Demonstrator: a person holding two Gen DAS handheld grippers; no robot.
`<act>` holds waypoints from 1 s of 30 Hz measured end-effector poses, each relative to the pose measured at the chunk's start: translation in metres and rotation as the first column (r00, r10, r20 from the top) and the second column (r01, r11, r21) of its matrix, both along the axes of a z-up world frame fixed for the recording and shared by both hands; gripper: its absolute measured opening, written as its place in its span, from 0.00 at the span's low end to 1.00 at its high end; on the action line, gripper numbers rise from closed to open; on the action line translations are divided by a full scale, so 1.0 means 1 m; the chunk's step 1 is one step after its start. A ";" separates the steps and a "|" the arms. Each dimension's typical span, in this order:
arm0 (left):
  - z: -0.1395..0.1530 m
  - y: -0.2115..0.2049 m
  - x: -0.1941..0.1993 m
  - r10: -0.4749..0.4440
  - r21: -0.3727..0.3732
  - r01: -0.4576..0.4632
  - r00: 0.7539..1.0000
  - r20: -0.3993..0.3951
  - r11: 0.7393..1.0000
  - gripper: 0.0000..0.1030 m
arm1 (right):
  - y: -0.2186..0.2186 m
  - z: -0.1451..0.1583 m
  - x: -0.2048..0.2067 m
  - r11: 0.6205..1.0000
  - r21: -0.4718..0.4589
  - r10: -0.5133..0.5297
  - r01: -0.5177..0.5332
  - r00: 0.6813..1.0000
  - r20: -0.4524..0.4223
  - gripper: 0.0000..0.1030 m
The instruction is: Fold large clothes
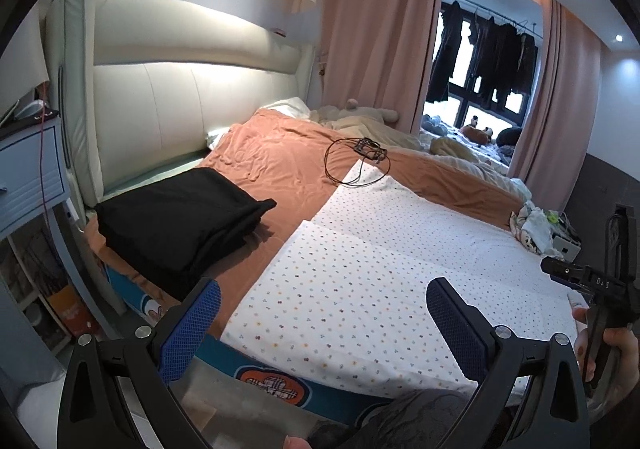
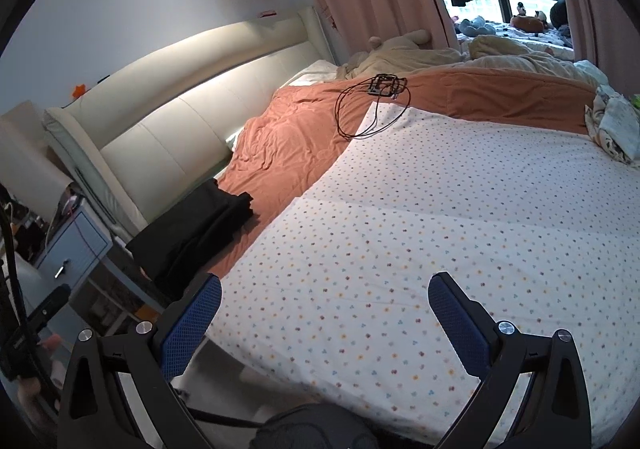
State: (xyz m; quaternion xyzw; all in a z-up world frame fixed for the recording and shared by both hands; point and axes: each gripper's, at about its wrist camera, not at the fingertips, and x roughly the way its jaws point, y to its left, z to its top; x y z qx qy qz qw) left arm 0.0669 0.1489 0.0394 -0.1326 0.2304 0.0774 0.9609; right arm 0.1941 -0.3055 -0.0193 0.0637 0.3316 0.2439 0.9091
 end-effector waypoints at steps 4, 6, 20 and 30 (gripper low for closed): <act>-0.006 -0.010 -0.019 -0.013 0.005 0.013 1.000 -0.001 1.000 1.00 | -0.021 -0.005 -0.032 1.000 -0.004 -0.022 0.022 0.999 0.029 1.00; -0.009 -0.015 -0.028 -0.018 0.018 0.018 1.000 0.003 1.000 1.00 | -0.030 -0.008 -0.046 0.999 -0.014 -0.034 0.035 0.998 0.051 1.00; -0.012 -0.065 -0.090 -0.095 0.120 0.089 0.994 0.051 0.989 1.00 | -0.075 -0.026 -0.142 0.993 -0.038 -0.102 0.108 0.985 0.142 1.00; -0.004 -0.104 -0.137 -0.146 0.165 0.128 0.983 0.107 0.978 1.00 | -0.084 -0.011 -0.211 0.994 -0.044 -0.088 0.100 0.972 0.219 1.00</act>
